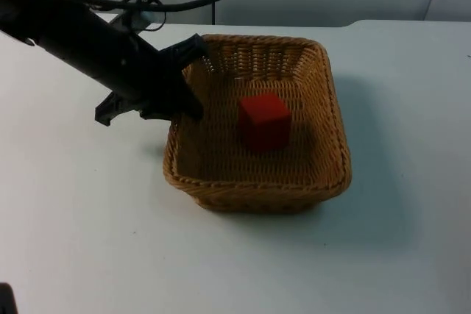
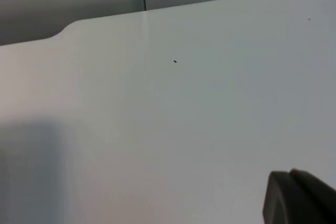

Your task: Pick up the basket with the left hand and place the cube into the basket with the right hand.

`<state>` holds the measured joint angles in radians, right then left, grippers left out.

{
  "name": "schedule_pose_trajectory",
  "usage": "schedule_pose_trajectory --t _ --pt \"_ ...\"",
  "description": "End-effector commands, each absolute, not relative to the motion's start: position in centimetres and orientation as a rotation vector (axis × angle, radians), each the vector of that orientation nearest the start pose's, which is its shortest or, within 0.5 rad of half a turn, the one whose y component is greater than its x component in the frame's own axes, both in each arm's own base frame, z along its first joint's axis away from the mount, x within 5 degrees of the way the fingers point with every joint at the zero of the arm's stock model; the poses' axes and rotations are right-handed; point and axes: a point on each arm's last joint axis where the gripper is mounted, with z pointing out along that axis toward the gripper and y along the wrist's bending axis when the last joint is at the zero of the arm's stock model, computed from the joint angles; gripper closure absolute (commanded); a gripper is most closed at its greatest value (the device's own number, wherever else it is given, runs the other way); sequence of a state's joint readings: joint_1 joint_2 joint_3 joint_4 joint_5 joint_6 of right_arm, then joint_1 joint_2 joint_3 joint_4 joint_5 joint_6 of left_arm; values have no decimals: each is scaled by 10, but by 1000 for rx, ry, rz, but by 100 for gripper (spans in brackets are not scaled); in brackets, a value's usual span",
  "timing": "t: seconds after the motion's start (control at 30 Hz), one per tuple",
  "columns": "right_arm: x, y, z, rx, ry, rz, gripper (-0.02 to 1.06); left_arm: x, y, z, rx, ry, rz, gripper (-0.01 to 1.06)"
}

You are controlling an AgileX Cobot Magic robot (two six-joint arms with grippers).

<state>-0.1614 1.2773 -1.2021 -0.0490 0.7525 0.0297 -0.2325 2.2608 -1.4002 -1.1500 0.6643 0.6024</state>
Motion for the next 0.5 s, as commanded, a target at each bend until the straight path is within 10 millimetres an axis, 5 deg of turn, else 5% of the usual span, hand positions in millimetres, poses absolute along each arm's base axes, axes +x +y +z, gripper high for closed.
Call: schedule_pose_trajectory --t 0.0,0.03,0.07,0.17,0.37,0.47 --pt "266 -47 370 190 2297 -129 105 417 -151 93 -67 2709 -1001 80" --pt "266 -47 370 190 2297 -129 105 417 -151 93 -67 2709 -1001 80" --pt "267 -47 370 189 2295 -129 105 417 -151 93 -55 2713 -992 60" --pt "267 -47 370 189 2295 -129 105 417 -146 93 -63 2721 -977 22" --pt "267 -47 370 189 2295 -129 105 421 -121 111 -73 2719 -929 20" --pt "263 -47 376 187 2266 -131 105 424 -98 152 -89 2633 -936 30"
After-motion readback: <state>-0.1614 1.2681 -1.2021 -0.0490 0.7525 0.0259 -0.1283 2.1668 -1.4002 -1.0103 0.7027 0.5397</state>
